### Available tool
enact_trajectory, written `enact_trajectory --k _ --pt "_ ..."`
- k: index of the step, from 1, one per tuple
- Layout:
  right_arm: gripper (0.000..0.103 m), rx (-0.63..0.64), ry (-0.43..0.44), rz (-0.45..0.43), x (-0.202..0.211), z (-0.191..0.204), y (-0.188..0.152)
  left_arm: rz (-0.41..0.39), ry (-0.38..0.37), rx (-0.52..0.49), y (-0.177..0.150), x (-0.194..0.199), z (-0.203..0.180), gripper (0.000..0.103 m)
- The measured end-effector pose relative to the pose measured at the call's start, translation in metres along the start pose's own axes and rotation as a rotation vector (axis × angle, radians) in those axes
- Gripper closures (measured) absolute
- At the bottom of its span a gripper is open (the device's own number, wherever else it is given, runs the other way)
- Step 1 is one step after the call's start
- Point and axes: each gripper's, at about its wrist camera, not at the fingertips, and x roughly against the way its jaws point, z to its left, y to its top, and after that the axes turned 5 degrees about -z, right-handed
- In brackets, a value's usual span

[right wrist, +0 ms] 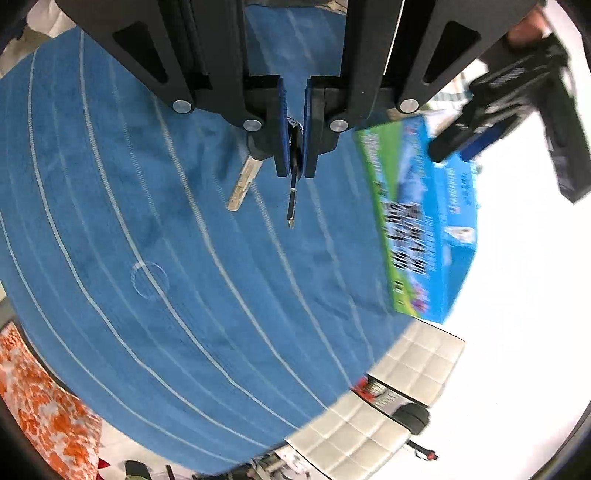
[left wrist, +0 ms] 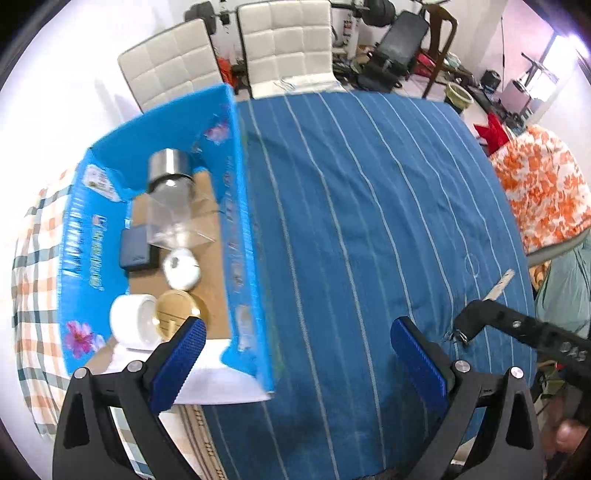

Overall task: Organize rigid objects
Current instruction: 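Carry the keys with the right tool into the blue box and release them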

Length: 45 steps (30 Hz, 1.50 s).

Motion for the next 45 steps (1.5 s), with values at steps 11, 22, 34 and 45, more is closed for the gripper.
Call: enact_trajectory --k 11,22,34,45 --pt "0.095 0.082 0.192 -0.006 0.018 0.108 0.013 -0.099 0.061 0.088 0.019 0.046 0.079 0.0" --pt "0.095 0.231 0.293 0.051 -0.026 0.231 0.01 -0.098 0.175 0.203 0.013 0.042 0.184 0.0" --pt "0.095 0.191 0.134 0.232 -0.127 0.22 -0.045 0.008 0.174 0.223 -0.021 -0.001 0.206 0.0" --pt "0.095 0.189 -0.015 0.256 -0.165 0.204 -0.056 0.038 0.154 0.199 -0.033 -0.017 0.199 0.0"
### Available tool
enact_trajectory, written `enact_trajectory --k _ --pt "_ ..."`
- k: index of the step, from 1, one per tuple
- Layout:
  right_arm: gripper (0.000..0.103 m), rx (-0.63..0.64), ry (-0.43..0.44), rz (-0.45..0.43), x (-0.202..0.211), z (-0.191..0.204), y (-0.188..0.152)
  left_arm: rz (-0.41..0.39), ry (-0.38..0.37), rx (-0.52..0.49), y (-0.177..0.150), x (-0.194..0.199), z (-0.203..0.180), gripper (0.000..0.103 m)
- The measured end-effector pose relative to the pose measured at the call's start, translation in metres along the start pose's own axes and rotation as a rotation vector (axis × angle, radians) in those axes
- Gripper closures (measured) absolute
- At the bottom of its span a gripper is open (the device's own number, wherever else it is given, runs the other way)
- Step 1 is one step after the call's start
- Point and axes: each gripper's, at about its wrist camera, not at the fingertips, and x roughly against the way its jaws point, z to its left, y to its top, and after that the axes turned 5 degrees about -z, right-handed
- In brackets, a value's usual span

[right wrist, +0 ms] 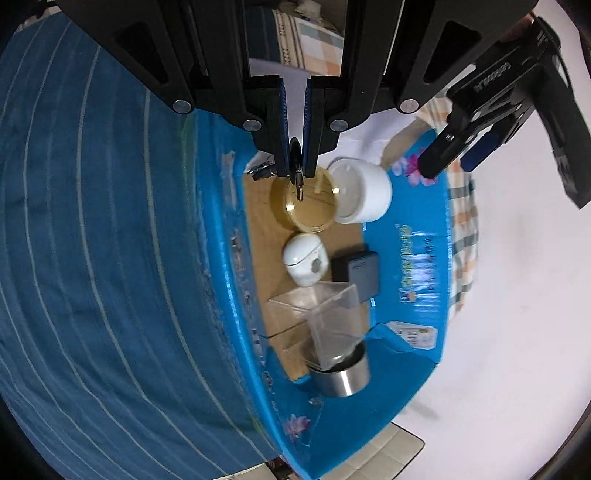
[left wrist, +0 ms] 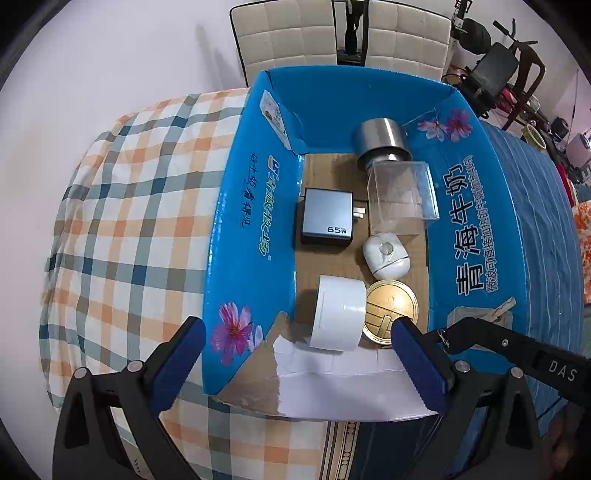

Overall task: Organize rigid objects
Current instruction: 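Carry the keys with the right tool into the blue box and release them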

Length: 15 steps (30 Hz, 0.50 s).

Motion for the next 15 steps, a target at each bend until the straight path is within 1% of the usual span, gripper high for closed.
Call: enact_trajectory --k 10,13,14,15 --pt "0.094 0.016 -0.06 0.004 -0.0021 0.0036 0.0002 0.005 -0.011 -0.021 -0.0027 -0.0035 -0.0073 0.0" --pt "0.092 0.016 -0.079 0.013 -0.0032 0.0042 0.0002 0.007 -0.017 -0.018 -0.0029 -0.0013 -0.0067 0.0" --pt "0.085 0.015 -0.083 0.014 -0.0023 0.0044 0.0001 0.008 -0.018 -0.016 -0.0028 0.0001 -0.0062 0.0" --pt "0.066 0.015 -0.082 0.012 -0.0009 0.0051 0.0 0.008 -0.019 -0.015 -0.0024 0.0018 -0.0057 0.0"
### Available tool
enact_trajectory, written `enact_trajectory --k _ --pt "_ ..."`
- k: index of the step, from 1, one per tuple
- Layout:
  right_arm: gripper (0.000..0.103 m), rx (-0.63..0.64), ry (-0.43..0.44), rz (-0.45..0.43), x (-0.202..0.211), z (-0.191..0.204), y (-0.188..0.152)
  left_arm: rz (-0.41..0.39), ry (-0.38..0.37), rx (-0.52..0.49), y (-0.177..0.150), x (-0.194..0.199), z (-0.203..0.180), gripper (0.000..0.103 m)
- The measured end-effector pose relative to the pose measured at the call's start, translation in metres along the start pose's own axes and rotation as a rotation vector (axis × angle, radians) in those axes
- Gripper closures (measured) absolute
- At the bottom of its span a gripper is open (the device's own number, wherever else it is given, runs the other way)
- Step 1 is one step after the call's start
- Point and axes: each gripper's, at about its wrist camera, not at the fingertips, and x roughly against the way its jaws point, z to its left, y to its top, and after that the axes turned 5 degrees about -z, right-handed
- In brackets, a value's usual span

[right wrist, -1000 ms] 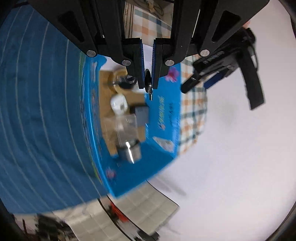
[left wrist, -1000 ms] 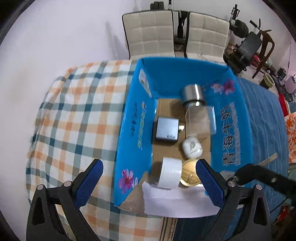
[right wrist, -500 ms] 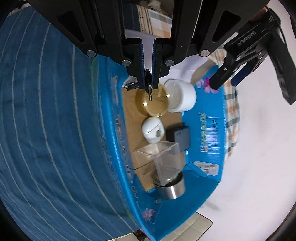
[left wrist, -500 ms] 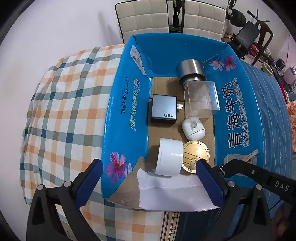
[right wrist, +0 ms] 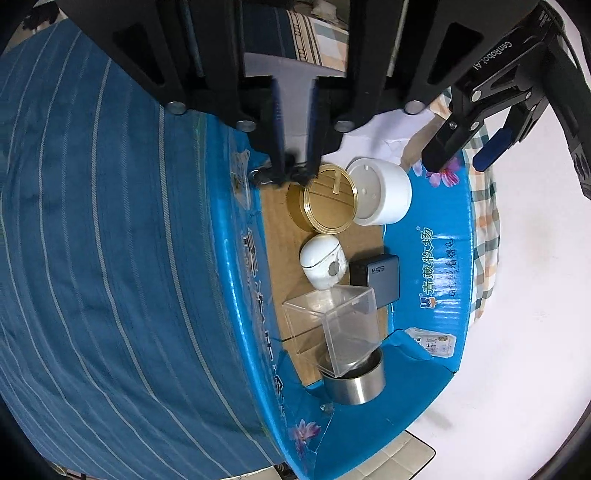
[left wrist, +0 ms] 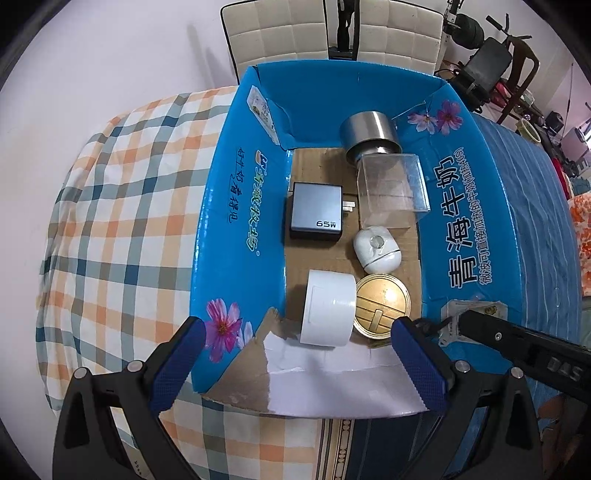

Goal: Organize rigid objects

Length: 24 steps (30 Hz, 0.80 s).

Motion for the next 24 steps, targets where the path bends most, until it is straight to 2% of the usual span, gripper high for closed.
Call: enact_trajectory --k 1,2,4,5,6,10,12,13,19,24 --pt "0.059 0.006 0.004 -0.004 0.003 0.002 0.0 0.001 0.006 0.002 0.0 0.001 0.001 0.0" --pt "0.046 0.016 0.029 -0.005 0.006 0.005 0.0 -0.001 0.01 0.004 0.001 0.003 0.002 0.0" --pt "0.037 0.03 0.034 -0.01 0.011 0.011 -0.002 -0.006 0.007 0.013 0.002 0.009 0.006 0.0" --pt "0.026 0.04 0.043 -0.014 0.015 0.015 -0.003 -0.008 0.004 0.018 0.003 0.012 0.007 0.0" --pt "0.02 0.048 0.044 -0.018 0.019 0.018 -0.004 -0.012 0.001 0.021 0.004 0.016 0.009 0.0" --pt "0.02 0.101 0.003 -0.065 0.043 0.03 -0.008 -0.036 0.0 0.025 0.007 0.034 0.012 0.0" --pt "0.015 0.113 -0.035 -0.089 0.058 0.032 -0.009 -0.066 0.005 0.026 0.009 0.051 0.013 0.0" --pt "0.008 0.119 -0.057 -0.102 0.064 0.033 -0.009 -0.075 0.002 0.028 0.009 0.056 0.013 0.0" --pt "0.007 0.218 -0.161 -0.222 0.123 0.049 -0.018 -0.158 -0.041 0.038 0.014 0.116 0.012 0.0" --pt "0.007 0.264 -0.196 -0.289 0.178 0.068 -0.027 -0.212 -0.06 0.031 0.017 0.164 0.005 0.0"
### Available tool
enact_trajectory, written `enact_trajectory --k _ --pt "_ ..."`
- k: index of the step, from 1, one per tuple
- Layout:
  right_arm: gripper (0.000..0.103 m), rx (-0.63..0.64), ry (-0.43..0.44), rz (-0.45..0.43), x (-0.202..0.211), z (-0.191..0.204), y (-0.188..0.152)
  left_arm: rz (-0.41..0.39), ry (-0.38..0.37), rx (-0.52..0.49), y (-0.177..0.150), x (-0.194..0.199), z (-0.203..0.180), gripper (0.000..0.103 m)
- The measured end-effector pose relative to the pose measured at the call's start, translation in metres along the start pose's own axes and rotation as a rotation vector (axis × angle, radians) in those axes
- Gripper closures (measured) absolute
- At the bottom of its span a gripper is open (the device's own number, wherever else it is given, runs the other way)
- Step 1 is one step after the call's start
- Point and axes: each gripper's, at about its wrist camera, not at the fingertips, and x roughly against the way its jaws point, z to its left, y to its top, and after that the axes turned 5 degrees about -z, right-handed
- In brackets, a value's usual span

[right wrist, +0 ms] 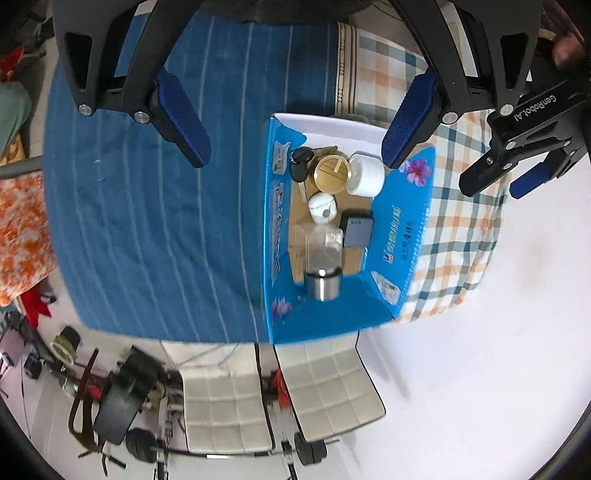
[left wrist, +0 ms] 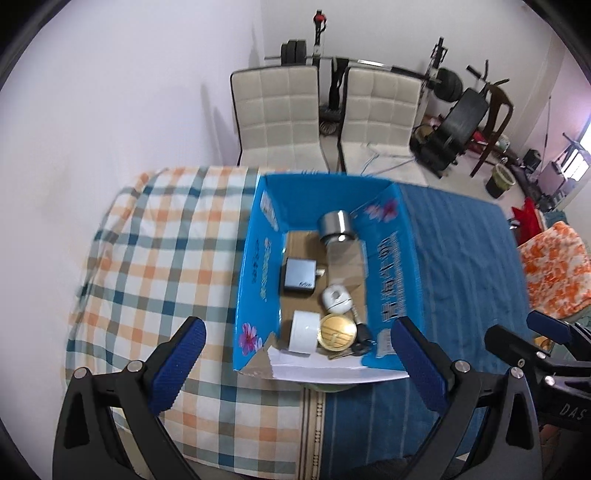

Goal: Organize rigid objects

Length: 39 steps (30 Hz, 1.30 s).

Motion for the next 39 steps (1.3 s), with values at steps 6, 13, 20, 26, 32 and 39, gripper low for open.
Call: enact_trajectory --k 6,13,20,26,32,39 --pt "0.007 0.001 0.007 -0.027 0.057 0.004 0.005 -0.053 -0.019 0.002 0.01 0.047 -0.012 0.0" --pt "0.007 -0.008 0.022 -0.058 0.103 0.003 0.008 -0.06 -0.036 0.003 0.009 0.071 -0.019 0.0" --pt "0.007 0.003 0.014 -0.082 0.121 0.001 0.009 -0.059 -0.032 0.002 0.002 0.078 -0.022 0.0" --pt "0.007 0.033 -0.059 -0.14 0.129 0.002 0.008 -0.102 0.008 -0.016 -0.002 0.087 -0.027 0.0" --pt "0.007 0.04 -0.075 -0.161 0.135 0.002 0.006 -0.136 0.026 -0.031 -0.002 0.098 -0.031 0.0" --pt "0.007 0.028 -0.071 -0.164 0.139 -0.002 0.002 -0.146 0.023 -0.032 -0.004 0.103 -0.031 0.0"
